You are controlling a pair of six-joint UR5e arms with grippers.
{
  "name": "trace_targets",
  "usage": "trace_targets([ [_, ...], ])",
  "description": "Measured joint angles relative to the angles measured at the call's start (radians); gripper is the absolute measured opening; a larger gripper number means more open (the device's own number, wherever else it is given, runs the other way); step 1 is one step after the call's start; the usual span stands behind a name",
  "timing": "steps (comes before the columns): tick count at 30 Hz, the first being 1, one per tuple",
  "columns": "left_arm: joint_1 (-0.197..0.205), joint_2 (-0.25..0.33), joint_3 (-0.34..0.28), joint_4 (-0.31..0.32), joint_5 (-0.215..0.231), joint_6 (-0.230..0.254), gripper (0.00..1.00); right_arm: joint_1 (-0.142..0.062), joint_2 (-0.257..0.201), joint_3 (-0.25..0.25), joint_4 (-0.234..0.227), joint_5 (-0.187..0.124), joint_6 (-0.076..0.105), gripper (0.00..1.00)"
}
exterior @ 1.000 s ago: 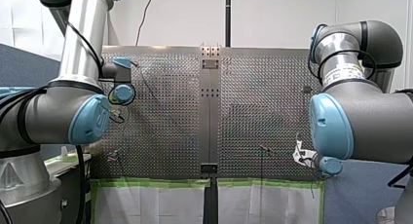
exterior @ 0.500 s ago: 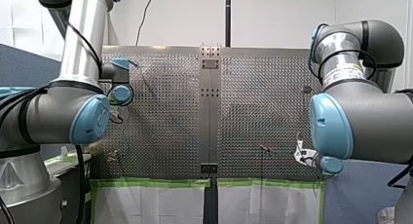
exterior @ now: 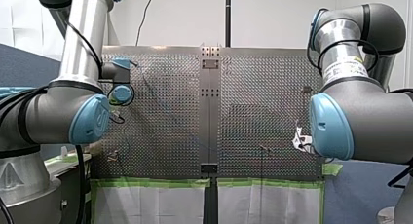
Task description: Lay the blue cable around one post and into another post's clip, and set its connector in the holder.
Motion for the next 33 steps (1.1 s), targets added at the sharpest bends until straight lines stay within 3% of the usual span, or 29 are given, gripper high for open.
trace_targets([
  [5, -0.003, 0.0, 0.0, 0.0, 0.001, 0.002, 1.0, 0.009, -0.049, 0.0, 0.048, 0.007, 0.019, 0.01],
  [11, -0.004, 0.0, 0.0, -0.001, 0.0, 0.002, 1.0, 0.016, -0.11, 0.001, 0.096, 0.027, 0.026, 0.01],
  [20, -0.005, 0.0, 0.0, 0.0, 0.0, 0.002, 1.0, 0.02, -0.212, 0.042, 0.192, 0.055, 0.026, 0.01],
  [26, -0.005, 0.001, 0.0, 0.0, -0.001, 0.003, 1.0, 0.031, -0.271, 0.048, 0.237, 0.064, 0.002, 0.01],
  [29, -0.005, 0.0, 0.0, -0.001, -0.001, 0.003, 1.0, 0.036, -0.304, 0.049, 0.245, 0.068, -0.002, 0.01],
  [33, -0.003, 0.0, 0.0, -0.001, -0.002, 0.003, 1.0, 0.039, -0.342, 0.049, 0.242, 0.064, 0.008, 0.01],
])
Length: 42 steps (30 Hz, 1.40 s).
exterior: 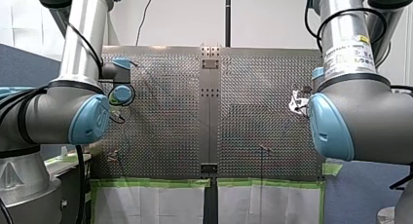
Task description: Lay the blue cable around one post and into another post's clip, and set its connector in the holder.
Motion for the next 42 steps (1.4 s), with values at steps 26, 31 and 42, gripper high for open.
trace_targets([
  [26, 0.01, 0.0, 0.0, 0.0, 0.0, -0.001, 1.0, -0.05, -0.131, -0.022, -0.062, -0.104, -0.041, 0.01],
  [31, 0.011, 0.0, 0.0, -0.001, 0.0, 0.0, 1.0, -0.053, -0.092, -0.027, -0.076, -0.11, -0.054, 0.01],
  [42, 0.011, 0.0, 0.0, -0.001, 0.002, 0.0, 1.0, -0.071, -0.075, -0.066, -0.033, -0.173, -0.059, 0.01],
])
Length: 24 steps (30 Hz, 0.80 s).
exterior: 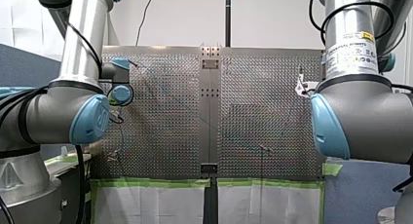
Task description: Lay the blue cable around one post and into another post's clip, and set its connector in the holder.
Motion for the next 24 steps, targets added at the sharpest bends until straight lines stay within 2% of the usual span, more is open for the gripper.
trace_targets([
  [5, 0.0, 0.0, 0.0, 0.0, 0.001, 0.005, 1.0, -0.01, 0.001, -0.024, 0.035, -0.04, -0.006, 0.01],
  [8, 0.0, 0.0, 0.0, 0.0, 0.002, 0.005, 1.0, -0.017, 0.001, -0.037, 0.065, -0.051, -0.006, 0.01],
  [16, 0.0, 0.0, 0.0, 0.002, 0.002, 0.004, 1.0, -0.029, 0.002, -0.075, 0.141, -0.065, -0.003, 0.01],
  [24, 0.001, 0.0, 0.0, 0.002, 0.001, 0.005, 1.0, -0.034, 0.004, -0.093, 0.155, -0.071, -0.001, 0.01],
])
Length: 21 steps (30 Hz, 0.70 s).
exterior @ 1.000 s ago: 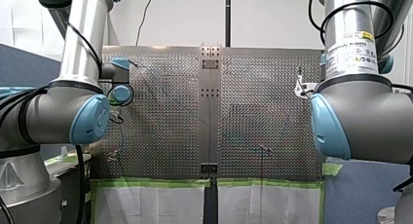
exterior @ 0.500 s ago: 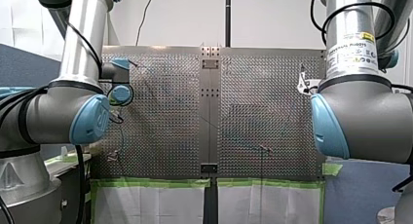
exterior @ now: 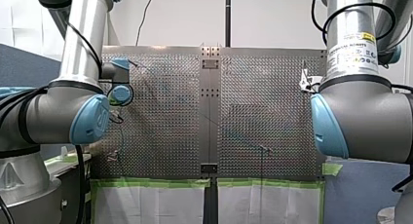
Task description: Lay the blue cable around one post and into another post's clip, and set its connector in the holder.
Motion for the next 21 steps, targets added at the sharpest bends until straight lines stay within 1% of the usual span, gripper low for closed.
trace_targets([
  [7, 0.0, 0.0, 0.0, 0.0, 0.0, 0.0, 1.0, 0.001, 0.008, -0.02, -0.001, 0.0, 0.005, 0.01],
  [16, 0.0, 0.0, 0.0, 0.0, 0.0, 0.002, 1.0, 0.008, 0.042, -0.038, 0.002, 0.003, 0.002, 0.01],
  [18, -0.001, 0.0, 0.0, 0.0, 0.0, 0.002, 1.0, 0.01, 0.053, -0.047, 0.004, 0.003, 0.0, 0.01],
  [21, -0.001, 0.001, 0.0, 0.0, 0.0, 0.002, 1.0, 0.014, 0.064, -0.056, 0.004, 0.001, -0.01, 0.01],
])
